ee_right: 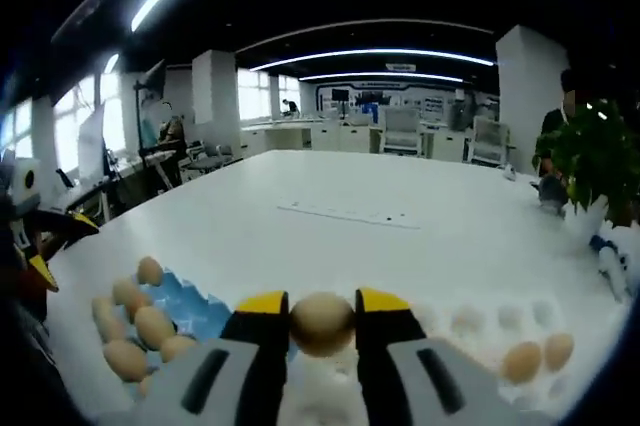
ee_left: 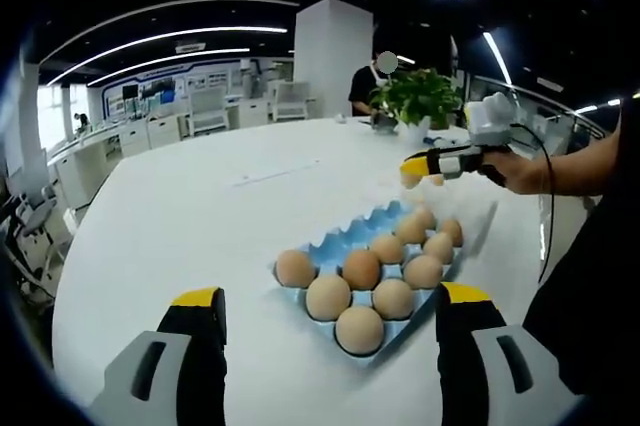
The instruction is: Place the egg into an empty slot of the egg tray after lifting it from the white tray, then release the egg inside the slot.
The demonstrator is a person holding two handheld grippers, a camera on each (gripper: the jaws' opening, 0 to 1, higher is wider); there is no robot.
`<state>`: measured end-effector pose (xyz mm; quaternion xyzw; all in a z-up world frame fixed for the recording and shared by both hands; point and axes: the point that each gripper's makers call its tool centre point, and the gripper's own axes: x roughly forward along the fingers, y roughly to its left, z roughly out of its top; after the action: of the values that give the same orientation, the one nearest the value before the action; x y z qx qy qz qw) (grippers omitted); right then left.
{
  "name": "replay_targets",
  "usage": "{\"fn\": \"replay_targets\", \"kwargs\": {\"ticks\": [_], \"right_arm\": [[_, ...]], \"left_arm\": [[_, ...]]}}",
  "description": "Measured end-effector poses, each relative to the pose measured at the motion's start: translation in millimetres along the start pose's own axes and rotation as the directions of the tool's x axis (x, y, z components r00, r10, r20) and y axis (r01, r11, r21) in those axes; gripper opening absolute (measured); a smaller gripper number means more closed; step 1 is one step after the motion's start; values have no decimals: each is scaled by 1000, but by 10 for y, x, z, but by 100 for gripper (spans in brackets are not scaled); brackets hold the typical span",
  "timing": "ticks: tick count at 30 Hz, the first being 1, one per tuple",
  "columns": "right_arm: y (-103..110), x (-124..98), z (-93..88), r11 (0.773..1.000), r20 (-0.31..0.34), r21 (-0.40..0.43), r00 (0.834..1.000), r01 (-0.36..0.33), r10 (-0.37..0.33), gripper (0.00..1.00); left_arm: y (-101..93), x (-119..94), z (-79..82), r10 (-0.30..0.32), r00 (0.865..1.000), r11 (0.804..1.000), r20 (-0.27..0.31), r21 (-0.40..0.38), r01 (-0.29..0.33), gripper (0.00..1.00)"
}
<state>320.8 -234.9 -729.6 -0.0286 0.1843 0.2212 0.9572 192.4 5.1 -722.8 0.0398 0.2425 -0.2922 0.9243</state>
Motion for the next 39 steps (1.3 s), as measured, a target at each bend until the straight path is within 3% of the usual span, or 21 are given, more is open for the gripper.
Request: {"fn": "replay_targets", "kwargs": {"ticks": [5,15,26,39], "right_arm": [[88,23,-11,1000,-5,4,1000,-23,23,25],[472,153,42,994,-2,5,994,-112,112,25],[1060,345,87,971,-7,-27,972,-237,237,25],[1397,466,51,951,-28,-29,951,-309,308,25]], "left_arm": [[1,2,-10,0,1000,1000,-2,-3,0,86],[13,0,-7,4,1000,1000,-1,-3,-4,87],[32,-28,-41,11,1000,1000,-9,-9,-11,86],[21,-19,-60,6,1000,1000,-10,-11,-6,86]]}}
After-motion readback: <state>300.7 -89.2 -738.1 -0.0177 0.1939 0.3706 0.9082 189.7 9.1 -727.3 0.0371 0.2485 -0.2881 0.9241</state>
